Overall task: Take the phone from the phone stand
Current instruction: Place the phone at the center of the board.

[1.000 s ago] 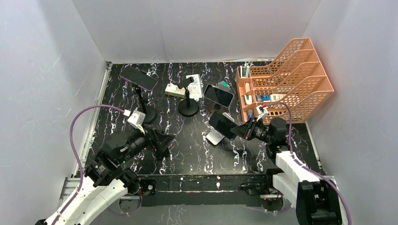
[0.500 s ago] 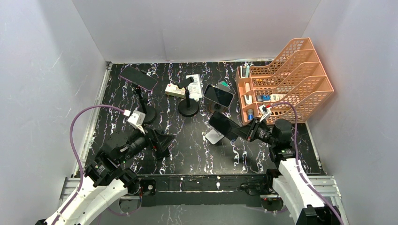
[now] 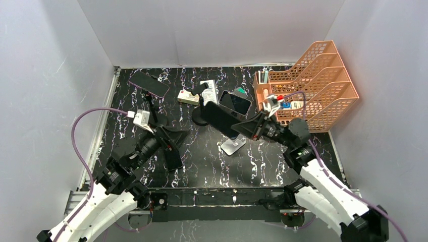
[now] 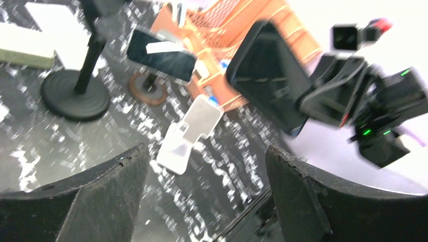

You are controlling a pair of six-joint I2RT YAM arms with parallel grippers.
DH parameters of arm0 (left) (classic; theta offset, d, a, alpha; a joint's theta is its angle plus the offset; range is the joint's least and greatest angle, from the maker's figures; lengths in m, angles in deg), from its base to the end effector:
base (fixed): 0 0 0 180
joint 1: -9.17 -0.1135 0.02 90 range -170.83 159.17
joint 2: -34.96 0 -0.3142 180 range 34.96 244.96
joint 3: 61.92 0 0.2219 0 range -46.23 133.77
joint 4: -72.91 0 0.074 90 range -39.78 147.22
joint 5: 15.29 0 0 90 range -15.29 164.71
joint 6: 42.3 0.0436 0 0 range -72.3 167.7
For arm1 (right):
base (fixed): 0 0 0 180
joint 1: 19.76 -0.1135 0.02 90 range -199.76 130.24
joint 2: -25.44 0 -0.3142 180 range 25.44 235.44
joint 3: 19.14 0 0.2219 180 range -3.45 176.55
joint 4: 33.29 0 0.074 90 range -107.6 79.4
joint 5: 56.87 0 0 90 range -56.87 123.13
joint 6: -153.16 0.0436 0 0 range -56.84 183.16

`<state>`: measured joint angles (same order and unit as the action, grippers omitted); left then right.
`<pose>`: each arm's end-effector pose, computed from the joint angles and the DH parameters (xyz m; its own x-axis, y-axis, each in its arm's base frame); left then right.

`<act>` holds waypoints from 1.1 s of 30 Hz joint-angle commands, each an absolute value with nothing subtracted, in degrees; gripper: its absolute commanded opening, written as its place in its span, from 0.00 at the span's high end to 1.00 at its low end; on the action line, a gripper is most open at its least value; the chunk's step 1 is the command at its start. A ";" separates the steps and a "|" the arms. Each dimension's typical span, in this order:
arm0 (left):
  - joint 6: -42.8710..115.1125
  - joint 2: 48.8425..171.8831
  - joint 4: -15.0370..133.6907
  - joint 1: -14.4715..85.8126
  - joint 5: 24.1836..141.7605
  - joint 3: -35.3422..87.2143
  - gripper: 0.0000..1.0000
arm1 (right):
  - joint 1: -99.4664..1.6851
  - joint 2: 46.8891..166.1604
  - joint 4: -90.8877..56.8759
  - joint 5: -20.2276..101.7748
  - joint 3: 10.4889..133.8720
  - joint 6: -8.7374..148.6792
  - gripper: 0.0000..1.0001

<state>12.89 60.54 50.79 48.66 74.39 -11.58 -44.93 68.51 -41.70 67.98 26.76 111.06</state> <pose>0.0430 -0.0352 0.3475 -0.3314 -0.4666 -0.8200 0.5389 0.6198 -0.5705 0.0978 0.0735 0.3604 -0.5171 0.4298 -0.7402 -0.7050 0.2766 0.6531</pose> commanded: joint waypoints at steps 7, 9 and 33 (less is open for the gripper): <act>1.60 66.12 76.52 48.45 76.70 -9.49 0.19 | -66.86 78.02 -76.61 42.87 27.66 116.64 0.99; 0.77 67.30 76.69 48.42 76.99 -8.95 0.19 | -69.49 80.18 -80.59 40.85 27.78 116.68 0.99; -8.98 70.77 90.95 48.46 81.23 -12.53 0.60 | -78.41 92.92 -101.47 35.93 28.11 123.95 0.99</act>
